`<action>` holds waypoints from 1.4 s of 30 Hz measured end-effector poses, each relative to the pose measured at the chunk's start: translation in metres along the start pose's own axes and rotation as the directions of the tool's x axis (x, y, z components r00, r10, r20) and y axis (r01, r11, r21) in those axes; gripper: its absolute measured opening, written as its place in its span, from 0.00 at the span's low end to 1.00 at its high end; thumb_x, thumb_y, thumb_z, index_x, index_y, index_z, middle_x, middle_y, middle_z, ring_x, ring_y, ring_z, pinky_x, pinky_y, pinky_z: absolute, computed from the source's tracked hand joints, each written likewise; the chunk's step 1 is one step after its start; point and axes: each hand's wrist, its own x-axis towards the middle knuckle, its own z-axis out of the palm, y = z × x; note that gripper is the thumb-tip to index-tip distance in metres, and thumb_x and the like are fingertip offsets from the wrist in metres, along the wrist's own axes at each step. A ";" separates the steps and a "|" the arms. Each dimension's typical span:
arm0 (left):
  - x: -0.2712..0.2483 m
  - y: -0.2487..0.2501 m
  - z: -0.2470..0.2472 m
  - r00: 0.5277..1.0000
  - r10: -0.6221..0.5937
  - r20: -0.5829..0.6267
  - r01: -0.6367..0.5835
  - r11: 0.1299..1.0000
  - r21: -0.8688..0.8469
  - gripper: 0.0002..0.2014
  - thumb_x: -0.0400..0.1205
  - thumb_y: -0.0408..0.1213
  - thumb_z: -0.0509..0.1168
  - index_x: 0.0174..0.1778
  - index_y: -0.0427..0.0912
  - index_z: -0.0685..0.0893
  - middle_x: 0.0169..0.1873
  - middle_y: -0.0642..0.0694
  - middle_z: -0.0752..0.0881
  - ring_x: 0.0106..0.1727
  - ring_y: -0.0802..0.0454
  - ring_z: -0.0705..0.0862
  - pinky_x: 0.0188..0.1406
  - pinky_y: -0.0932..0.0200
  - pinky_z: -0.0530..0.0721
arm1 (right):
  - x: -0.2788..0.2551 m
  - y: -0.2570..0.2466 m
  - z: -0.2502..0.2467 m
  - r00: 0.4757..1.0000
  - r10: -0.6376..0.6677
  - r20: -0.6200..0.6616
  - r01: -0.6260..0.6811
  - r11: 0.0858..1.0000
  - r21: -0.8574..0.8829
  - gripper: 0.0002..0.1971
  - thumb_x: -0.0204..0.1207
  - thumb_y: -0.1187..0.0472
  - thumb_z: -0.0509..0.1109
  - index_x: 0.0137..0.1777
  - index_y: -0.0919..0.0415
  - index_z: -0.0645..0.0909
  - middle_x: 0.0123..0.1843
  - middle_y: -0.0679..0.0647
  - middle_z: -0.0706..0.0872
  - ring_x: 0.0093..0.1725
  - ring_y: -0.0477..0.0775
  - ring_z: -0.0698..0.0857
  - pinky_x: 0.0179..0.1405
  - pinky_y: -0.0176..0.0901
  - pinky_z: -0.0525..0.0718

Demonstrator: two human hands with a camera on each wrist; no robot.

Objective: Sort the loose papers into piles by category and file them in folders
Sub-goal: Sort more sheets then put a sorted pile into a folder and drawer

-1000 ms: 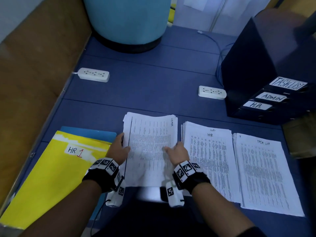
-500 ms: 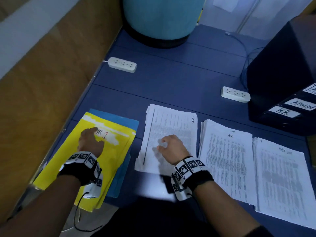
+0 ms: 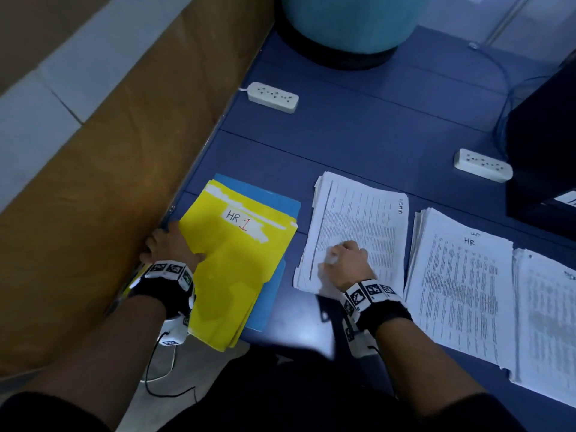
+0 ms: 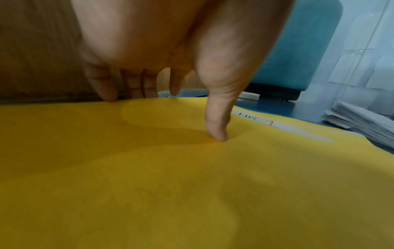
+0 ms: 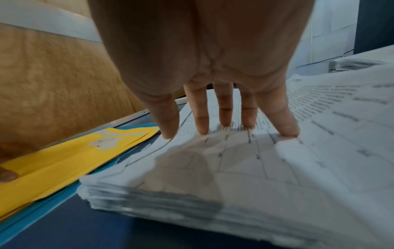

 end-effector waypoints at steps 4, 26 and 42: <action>-0.003 0.003 -0.021 0.998 0.053 -0.031 -0.056 0.993 -0.107 0.33 0.81 0.44 0.69 0.79 0.41 0.63 0.77 0.35 0.64 0.74 0.30 0.67 0.68 0.32 0.68 | -0.012 -0.005 -0.011 1.000 0.018 0.001 -0.018 0.997 0.071 0.19 0.81 0.51 0.62 0.70 0.55 0.74 0.72 0.54 0.69 0.72 0.61 0.66 0.65 0.54 0.73; -0.093 0.157 -0.058 0.952 0.199 -0.234 -0.307 0.604 -0.736 0.14 0.87 0.35 0.59 0.66 0.33 0.77 0.61 0.35 0.83 0.60 0.37 0.80 0.48 0.55 0.70 | -0.078 0.090 -0.063 0.957 -0.180 -0.229 0.276 0.309 0.910 0.09 0.85 0.69 0.59 0.51 0.62 0.81 0.32 0.47 0.85 0.35 0.50 0.84 0.42 0.50 0.85; -0.190 0.283 0.022 0.824 0.563 -0.060 -0.507 0.686 -0.521 0.39 0.83 0.43 0.65 0.85 0.49 0.49 0.84 0.44 0.53 0.83 0.43 0.55 0.80 0.40 0.58 | -0.103 0.224 -0.061 0.967 0.081 -0.241 0.220 0.211 0.952 0.07 0.72 0.65 0.65 0.34 0.59 0.72 0.28 0.55 0.67 0.28 0.51 0.70 0.36 0.50 0.70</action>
